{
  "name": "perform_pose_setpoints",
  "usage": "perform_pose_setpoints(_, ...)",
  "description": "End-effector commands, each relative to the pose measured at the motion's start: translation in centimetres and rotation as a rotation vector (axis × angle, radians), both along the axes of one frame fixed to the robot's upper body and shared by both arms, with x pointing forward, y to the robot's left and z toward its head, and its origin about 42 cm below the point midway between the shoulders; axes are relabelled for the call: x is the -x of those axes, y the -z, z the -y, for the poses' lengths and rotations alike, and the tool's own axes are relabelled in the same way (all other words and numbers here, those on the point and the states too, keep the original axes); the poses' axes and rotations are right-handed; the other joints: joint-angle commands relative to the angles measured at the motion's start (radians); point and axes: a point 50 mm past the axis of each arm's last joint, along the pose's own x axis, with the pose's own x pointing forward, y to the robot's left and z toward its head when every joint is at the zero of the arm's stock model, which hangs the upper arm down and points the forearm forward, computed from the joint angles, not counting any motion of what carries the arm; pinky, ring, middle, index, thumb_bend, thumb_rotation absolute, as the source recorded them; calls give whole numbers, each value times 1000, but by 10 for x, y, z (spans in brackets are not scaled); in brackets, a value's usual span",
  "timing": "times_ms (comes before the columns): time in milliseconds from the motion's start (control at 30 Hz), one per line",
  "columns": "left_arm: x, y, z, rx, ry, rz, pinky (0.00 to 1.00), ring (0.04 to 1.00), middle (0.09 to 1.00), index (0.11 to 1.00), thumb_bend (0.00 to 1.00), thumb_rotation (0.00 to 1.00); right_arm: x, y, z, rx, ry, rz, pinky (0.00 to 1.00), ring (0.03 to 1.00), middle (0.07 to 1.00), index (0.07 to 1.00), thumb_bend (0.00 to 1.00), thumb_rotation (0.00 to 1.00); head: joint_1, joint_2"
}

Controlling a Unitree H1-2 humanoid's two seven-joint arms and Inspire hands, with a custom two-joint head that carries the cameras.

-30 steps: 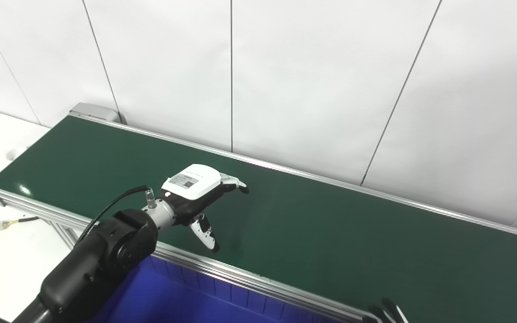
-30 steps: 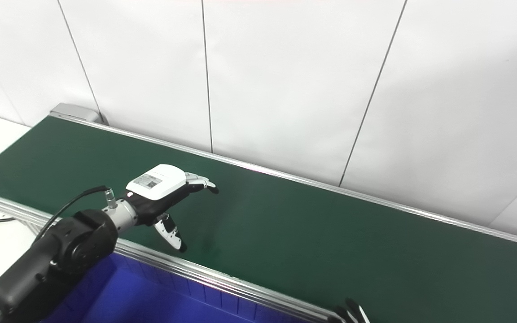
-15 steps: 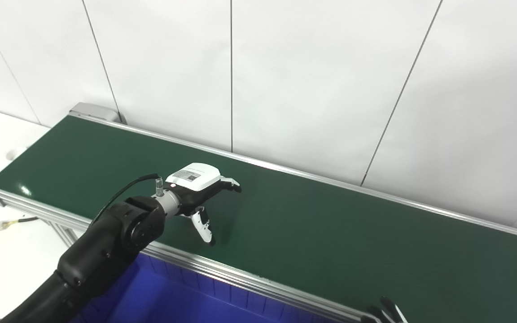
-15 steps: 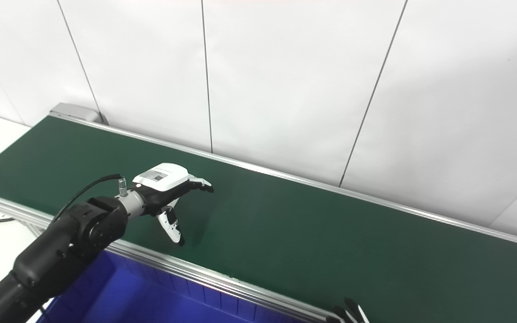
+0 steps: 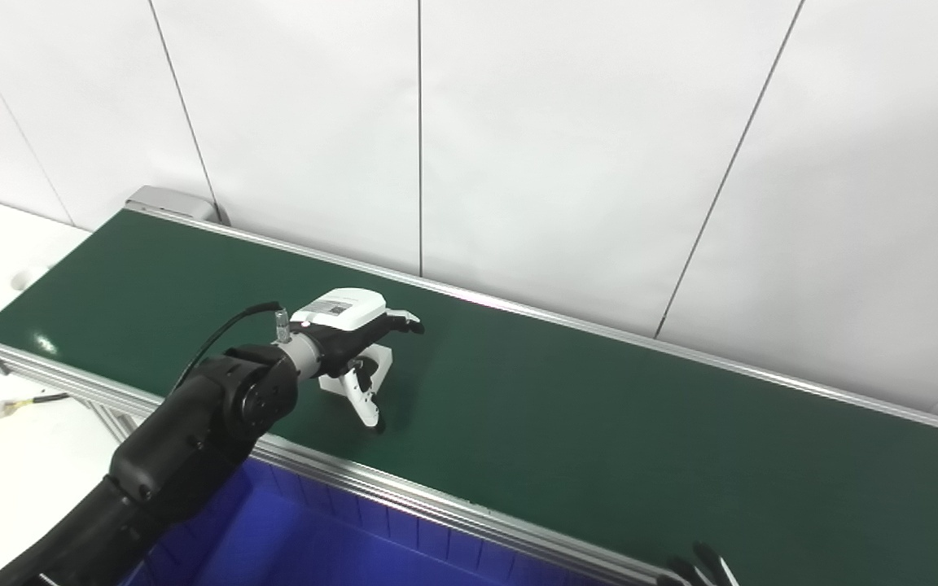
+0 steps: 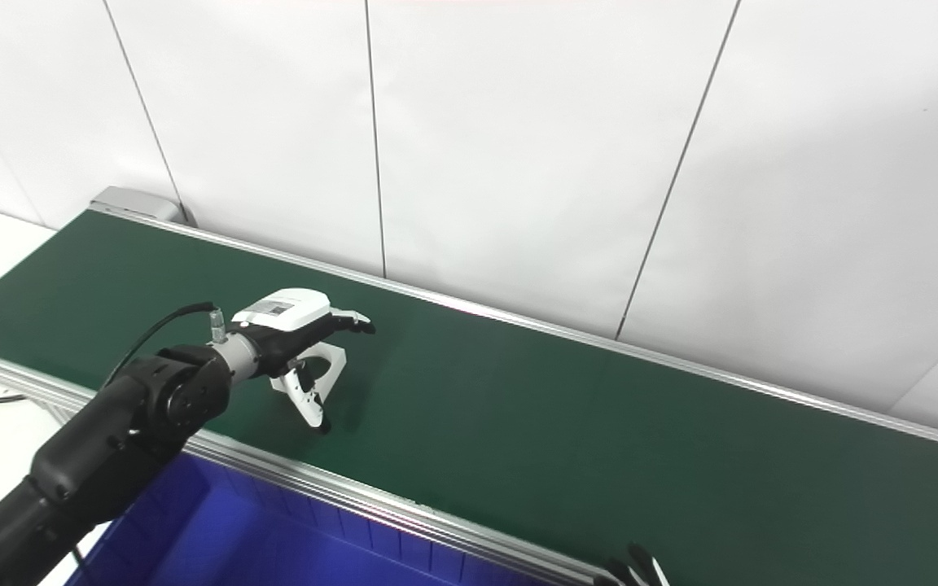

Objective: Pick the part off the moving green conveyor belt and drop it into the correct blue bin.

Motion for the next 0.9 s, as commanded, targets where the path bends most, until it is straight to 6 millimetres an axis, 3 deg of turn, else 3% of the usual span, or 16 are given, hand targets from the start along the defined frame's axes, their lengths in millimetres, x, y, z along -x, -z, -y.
perform_pose_setpoints(0,-10,-21,-9,-34,-17,74,882,881,879,865,937,103,-2,-14,-3,-32,-5,81,707,792,844,916,637,551,-2,3)
perform_pose_setpoints(100,-8,-17,-10,-36,-30,69,873,898,884,863,952,106,-1,-15,-3,-36,-5,77,712,795,845,918,642,557,-4,4)
perform_pose_setpoints(200,-7,-10,-11,-41,-40,63,783,861,879,875,958,95,0,-16,-3,-40,-4,72,715,799,846,919,648,559,-3,5)
perform_pose_setpoints(333,-6,1,-11,-44,-56,57,880,907,901,878,960,88,0,-16,-2,-41,-5,76,721,801,846,925,647,563,-3,6)
perform_pose_setpoints(567,-7,22,-10,-97,-70,49,957,937,912,890,959,138,0,-16,-1,-38,-4,78,712,794,843,921,657,557,-2,6)
perform_pose_setpoints(733,-9,46,-9,-117,-78,62,953,926,915,881,956,172,0,-16,-1,-37,-2,79,712,794,842,922,666,563,-9,5)
perform_pose_setpoints(867,-10,68,-5,-140,-76,71,891,874,868,850,936,216,-1,-16,-2,-39,-4,83,703,789,839,919,651,549,-13,4)
